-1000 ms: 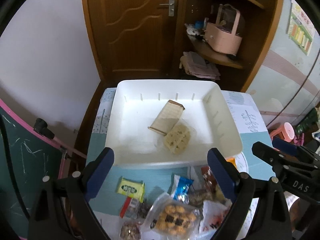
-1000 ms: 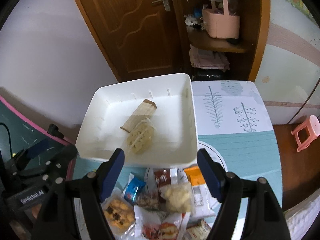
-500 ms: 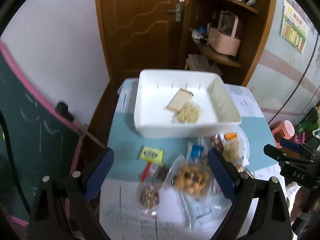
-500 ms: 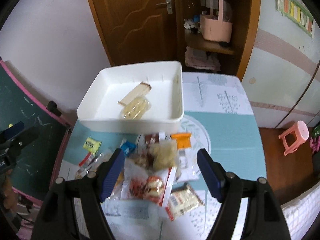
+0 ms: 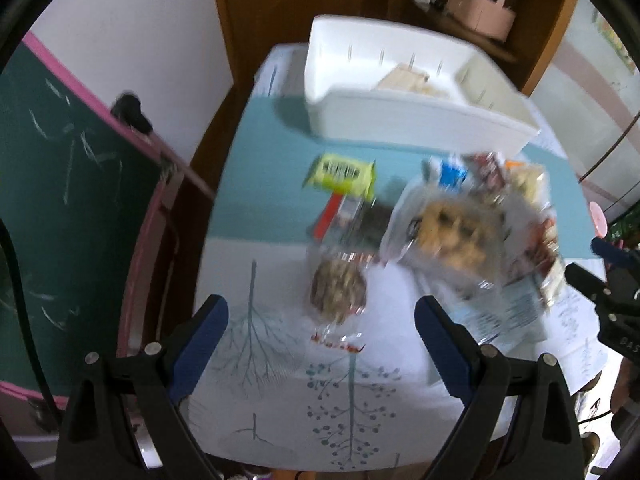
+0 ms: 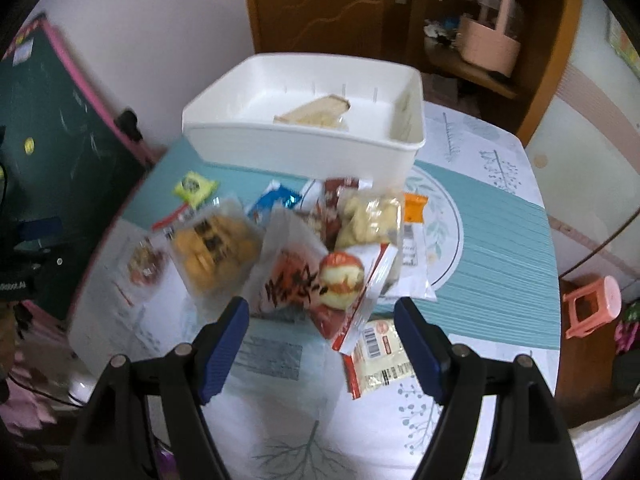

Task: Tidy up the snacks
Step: 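Move left tool to the nut bag while right tool reaches the bread bag, then grasp the nut bag with left tool while right tool grasps the red-white bread bag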

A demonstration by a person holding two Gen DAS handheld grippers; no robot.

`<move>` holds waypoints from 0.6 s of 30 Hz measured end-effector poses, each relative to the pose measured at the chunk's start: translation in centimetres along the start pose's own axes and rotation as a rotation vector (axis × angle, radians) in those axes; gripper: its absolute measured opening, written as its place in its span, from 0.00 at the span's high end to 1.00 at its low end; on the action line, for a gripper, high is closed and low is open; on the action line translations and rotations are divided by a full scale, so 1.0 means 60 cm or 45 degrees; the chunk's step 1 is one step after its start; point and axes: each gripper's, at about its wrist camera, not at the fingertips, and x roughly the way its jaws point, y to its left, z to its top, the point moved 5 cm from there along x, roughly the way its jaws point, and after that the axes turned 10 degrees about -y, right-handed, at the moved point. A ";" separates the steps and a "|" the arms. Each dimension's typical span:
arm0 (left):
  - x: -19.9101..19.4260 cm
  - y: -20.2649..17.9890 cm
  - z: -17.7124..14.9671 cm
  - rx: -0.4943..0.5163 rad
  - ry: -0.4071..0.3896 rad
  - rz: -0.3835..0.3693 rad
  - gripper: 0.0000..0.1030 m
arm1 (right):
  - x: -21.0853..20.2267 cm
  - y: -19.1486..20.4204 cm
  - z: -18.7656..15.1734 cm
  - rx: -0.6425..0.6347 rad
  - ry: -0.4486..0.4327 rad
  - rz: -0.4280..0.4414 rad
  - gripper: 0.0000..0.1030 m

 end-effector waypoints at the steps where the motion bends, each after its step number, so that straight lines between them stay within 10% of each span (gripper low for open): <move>1: 0.012 0.001 -0.007 -0.002 0.016 0.000 0.09 | 0.006 0.004 -0.002 -0.031 0.000 -0.011 0.27; 18: 0.170 -0.001 -0.041 -0.112 0.167 -0.005 0.09 | 0.111 0.063 -0.027 -0.543 -0.001 -0.171 0.21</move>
